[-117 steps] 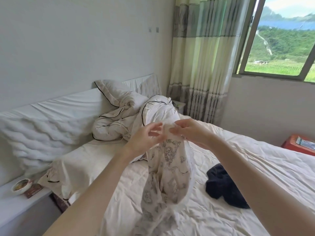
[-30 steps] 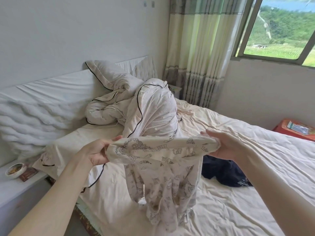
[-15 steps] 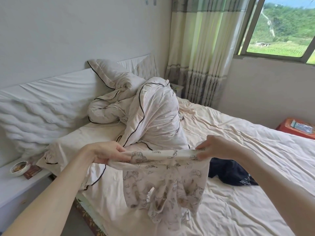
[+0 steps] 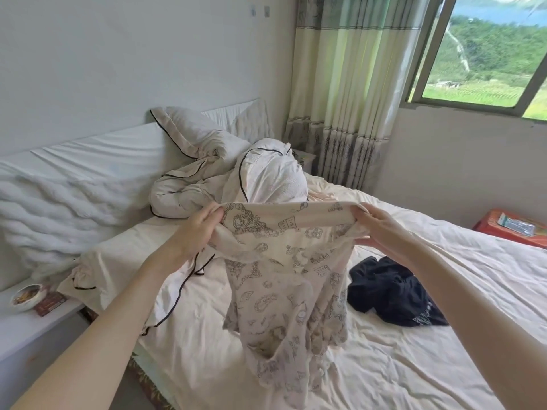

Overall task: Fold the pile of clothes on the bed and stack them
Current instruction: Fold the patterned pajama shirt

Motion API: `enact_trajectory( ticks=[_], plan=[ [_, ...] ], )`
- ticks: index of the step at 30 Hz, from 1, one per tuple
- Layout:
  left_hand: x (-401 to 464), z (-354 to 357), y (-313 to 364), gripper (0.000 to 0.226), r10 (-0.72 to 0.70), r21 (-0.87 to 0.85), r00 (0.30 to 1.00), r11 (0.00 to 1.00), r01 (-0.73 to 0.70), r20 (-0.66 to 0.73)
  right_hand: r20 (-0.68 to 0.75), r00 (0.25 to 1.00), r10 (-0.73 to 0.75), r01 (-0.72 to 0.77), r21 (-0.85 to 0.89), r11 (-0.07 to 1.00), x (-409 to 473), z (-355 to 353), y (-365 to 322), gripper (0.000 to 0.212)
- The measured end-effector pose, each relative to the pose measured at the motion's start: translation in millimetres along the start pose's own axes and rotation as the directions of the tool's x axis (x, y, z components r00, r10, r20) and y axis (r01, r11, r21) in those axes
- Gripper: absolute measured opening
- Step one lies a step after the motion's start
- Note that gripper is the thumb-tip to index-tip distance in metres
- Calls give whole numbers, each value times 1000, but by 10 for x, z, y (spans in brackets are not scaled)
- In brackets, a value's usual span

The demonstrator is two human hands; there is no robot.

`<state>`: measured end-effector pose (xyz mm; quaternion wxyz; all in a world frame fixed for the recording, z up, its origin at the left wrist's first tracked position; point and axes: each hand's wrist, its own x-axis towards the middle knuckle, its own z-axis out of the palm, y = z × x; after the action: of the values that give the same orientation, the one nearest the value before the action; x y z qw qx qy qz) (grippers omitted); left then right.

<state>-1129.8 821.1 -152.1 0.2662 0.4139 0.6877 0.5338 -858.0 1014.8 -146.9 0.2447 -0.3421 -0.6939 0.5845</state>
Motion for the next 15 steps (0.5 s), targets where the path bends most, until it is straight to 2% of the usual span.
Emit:
enact_trajectory(
  ticks=[2,6,10,12,15],
  plan=[
    [-10,44,-40,28,48,89,999,995,-50,18,-52,997,-58,52,-99,994,-5,46,22,22],
    [20,84,117,28,137,85,991,987,-137,10,-177,933,-313,260,-268,928,47,112,-137,33],
    [122,-87,527,27,312,215,950,927,-306,4,-194,888,-417,364,-259,895,113,45,-454,33],
    [171,-203,673,26,324,210,946,925,-318,7,-183,884,-431,379,-263,888,147,14,-547,33],
    [216,-272,760,28,308,218,951,929,-297,-13,-90,923,-373,364,-99,926,147,63,-493,32]
  ],
)
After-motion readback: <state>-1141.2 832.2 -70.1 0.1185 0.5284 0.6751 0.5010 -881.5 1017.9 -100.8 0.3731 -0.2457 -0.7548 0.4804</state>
